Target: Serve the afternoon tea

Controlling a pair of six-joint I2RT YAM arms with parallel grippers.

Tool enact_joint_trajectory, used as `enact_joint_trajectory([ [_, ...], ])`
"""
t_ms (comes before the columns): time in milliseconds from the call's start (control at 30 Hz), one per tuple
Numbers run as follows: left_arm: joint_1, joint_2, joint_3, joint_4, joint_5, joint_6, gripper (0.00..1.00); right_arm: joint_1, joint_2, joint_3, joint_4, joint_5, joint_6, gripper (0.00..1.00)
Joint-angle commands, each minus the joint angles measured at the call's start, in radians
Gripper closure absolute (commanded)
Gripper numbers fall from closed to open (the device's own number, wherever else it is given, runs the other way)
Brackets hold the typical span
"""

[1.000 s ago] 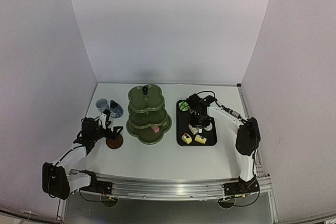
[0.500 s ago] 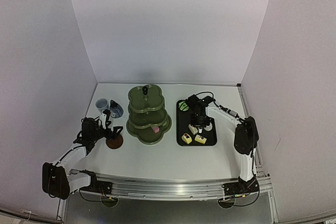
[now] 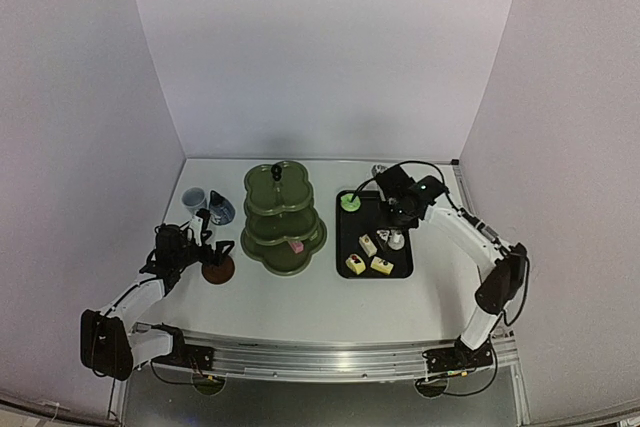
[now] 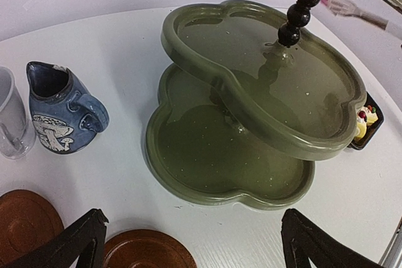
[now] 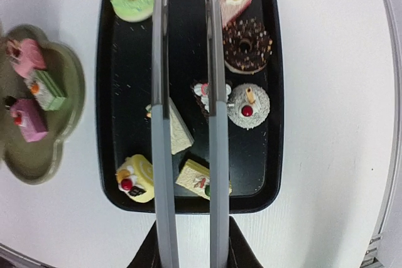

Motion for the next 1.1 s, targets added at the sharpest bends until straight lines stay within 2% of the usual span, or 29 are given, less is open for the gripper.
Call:
enact_joint_trajectory([
  [0,0.006,-0.01,0.0,0.043,0.001,-0.01,0.02,0.088,-0.079,0.187,0.065,0.081,-0.148,1.0],
  [100,0.005,-0.01,0.0,0.044,-0.002,-0.012,0.02,0.225,-0.039,0.313,0.118,0.088,-0.287,1.0],
  [200,0.005,-0.01,0.001,0.044,-0.011,-0.014,0.02,0.322,0.007,0.404,0.175,0.002,-0.409,1.0],
  [367,0.022,-0.015,-0.005,0.054,-0.052,-0.049,0.02,0.409,0.044,0.392,0.235,-0.198,-0.515,1.0],
  [533,0.074,-0.044,-0.021,0.055,-0.074,-0.096,0.02,0.474,0.024,0.265,0.237,-0.36,-0.605,1.0],
  [767,0.111,-0.078,-0.035,0.035,-0.109,-0.128,0.02,0.533,-0.057,0.015,0.239,-0.415,-0.649,1.0],
  [900,0.115,-0.076,-0.034,0.035,-0.092,-0.122,0.02,0.545,-0.04,-0.086,0.24,-0.387,-0.639,1.0],
  [1067,0.115,-0.076,-0.033,0.033,-0.087,-0.116,0.02,0.545,-0.003,-0.176,0.261,-0.225,-0.616,1.0],
])
